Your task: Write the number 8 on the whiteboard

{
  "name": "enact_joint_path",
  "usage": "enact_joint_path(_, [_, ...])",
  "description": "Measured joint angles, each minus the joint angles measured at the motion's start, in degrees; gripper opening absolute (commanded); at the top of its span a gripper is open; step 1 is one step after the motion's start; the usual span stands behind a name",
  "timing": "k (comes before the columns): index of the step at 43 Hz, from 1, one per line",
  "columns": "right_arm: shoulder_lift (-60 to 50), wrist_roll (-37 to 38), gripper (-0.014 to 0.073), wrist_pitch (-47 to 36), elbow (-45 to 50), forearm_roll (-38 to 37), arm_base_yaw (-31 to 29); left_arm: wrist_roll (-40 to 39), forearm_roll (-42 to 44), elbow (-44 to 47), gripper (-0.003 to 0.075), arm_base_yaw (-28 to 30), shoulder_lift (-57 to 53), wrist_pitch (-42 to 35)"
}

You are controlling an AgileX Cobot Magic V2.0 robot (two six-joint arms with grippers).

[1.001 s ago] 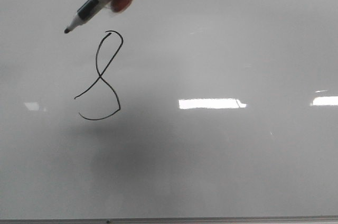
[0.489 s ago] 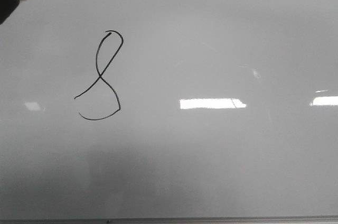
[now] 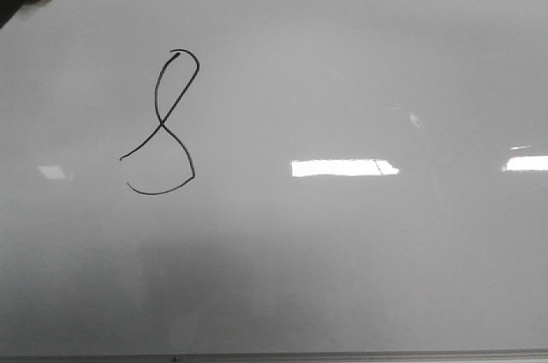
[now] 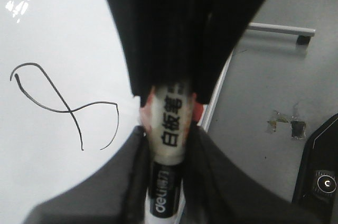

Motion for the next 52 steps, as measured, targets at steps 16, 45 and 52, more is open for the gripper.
enact_joint_path(16, [-0.63, 6.29, 0.0562, -3.86, 0.00, -0.10, -0.49, -4.06, 0.71, 0.00, -0.0020, 0.00, 1.40, 0.65])
enact_joint_path(45, [-40.83, 34.50, 0.0195, -17.18, 38.79, 0.35, -32.51, -31.02, 1.23, 7.43, -0.0020, 39.34, 8.96, -16.86])
enact_joint_path(52, [-52.30, 36.35, 0.0038, -20.84, 49.20, 0.55, -37.50, -31.12, -1.21, 9.08, -0.0020, 39.99, 10.60, -22.65])
